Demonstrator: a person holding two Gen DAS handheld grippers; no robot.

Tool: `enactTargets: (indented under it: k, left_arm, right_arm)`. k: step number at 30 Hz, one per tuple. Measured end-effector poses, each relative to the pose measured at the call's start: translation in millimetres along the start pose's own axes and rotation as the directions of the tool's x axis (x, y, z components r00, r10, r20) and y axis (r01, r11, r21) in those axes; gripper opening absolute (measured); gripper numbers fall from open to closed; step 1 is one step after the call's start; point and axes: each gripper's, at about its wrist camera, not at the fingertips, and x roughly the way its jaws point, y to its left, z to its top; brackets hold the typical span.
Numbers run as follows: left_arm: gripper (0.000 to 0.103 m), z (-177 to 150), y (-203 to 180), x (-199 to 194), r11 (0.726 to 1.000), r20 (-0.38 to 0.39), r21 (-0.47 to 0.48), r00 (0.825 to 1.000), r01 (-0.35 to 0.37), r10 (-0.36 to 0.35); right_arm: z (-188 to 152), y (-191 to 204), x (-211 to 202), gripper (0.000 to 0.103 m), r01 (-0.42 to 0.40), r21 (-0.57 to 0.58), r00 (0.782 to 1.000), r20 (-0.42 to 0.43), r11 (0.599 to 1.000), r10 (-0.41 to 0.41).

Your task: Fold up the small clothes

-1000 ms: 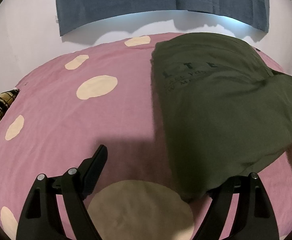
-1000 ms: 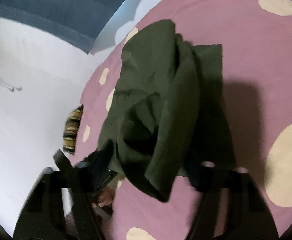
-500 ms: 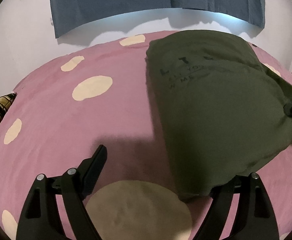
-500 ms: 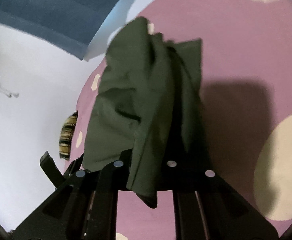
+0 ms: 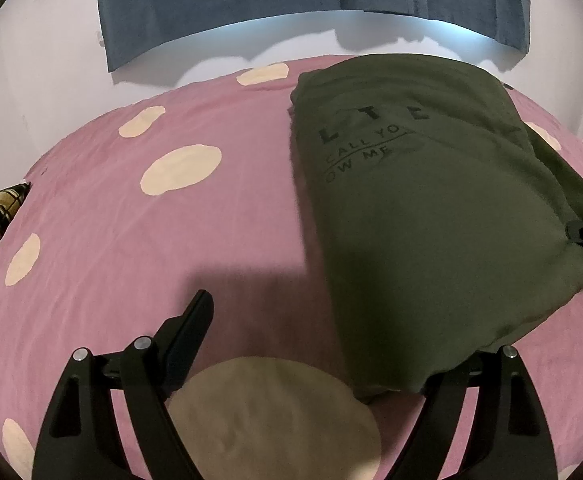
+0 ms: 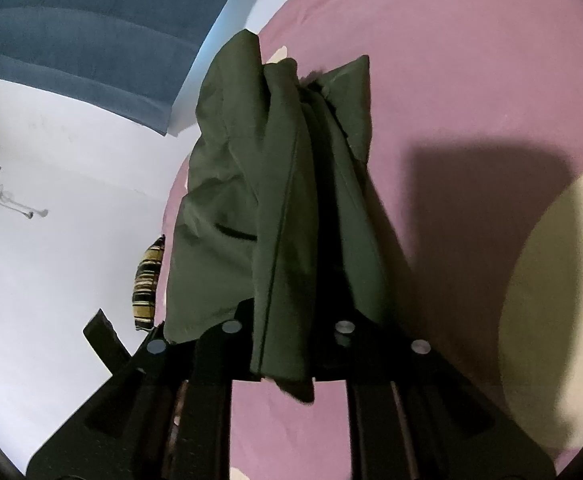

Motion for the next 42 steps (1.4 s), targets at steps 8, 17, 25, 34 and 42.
enactTargets:
  k: [8,17,25,34,42]
  left_arm:
    - [0.085,0.0,5.7,7.5,0.999,-0.038,-0.033,0.999,0.023,-0.024]
    - [0.085,-1.3,6.5,7.8,0.998,-0.044,-0.046,0.998,0.031,-0.033]
    - [0.085,-0.8,8.0,8.1,0.997,-0.049,-0.058,0.998,0.043,-0.046]
    - [0.087,-0.4,5.4,10.2,0.998,-0.056,-0.045,0.997,0.044,-0.047]
    - [0.088,0.8,7.6,14.0,0.998,-0.071,-0.045,0.996,0.053,-0.056]
  right_arm:
    - [35.8,41.0,-58.5,0.059,0.084,-0.059,0.981,0.178,0.995,-0.073]
    - [141.3,45.1,14.1,0.060,0.091,-0.032,0.986,0.141,0.995,-0.086]
    - [164.1,46.2,64.4,0.017,0.115,-0.066,0.993,0.020,0.991,-0.113]
    - [160.0,5.9,77.3,0.016,0.146,-0.006,0.989,0.020,0.989,-0.146]
    - [154.2,-15.7,80.4,0.017,0.069,0.041,0.997,0.021,0.997,-0.070]
